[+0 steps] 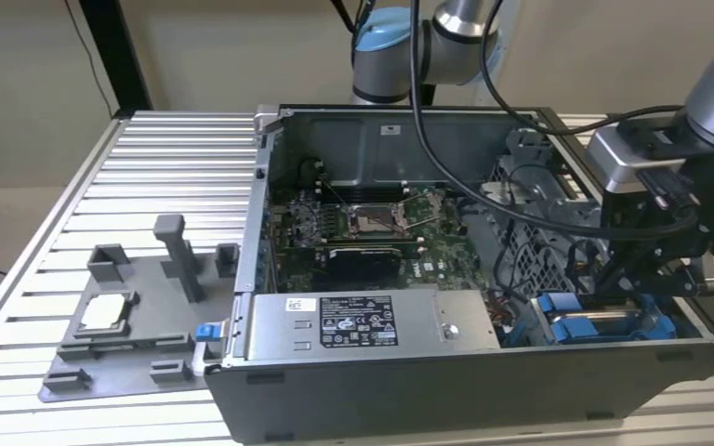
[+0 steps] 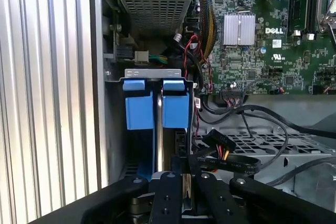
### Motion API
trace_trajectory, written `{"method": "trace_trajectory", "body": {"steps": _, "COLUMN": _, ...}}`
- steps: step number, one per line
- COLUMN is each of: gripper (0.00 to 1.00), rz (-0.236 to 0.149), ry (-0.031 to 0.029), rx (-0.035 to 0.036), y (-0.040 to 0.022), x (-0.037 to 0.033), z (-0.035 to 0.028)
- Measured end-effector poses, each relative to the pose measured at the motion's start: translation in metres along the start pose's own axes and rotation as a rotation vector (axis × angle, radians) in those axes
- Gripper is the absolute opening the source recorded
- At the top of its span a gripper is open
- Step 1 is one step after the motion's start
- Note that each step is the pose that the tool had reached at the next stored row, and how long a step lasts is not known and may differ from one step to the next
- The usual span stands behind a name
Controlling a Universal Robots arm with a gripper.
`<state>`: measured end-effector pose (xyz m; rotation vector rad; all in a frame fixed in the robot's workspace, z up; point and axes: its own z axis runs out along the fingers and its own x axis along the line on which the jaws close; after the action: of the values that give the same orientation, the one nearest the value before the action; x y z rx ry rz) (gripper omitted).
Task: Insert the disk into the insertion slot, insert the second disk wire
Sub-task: 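Insert the second disk wire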
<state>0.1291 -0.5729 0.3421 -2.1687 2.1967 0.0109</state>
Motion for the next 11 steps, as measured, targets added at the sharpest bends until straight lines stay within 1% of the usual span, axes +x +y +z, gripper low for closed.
{"method": "trace_trajectory", "body": {"steps": 11, "gripper": 0.0, "rz": 0.0, "ry": 0.0003, "rx": 0.0, "y": -0.0001, "x": -0.0007, "z": 0.0027}}
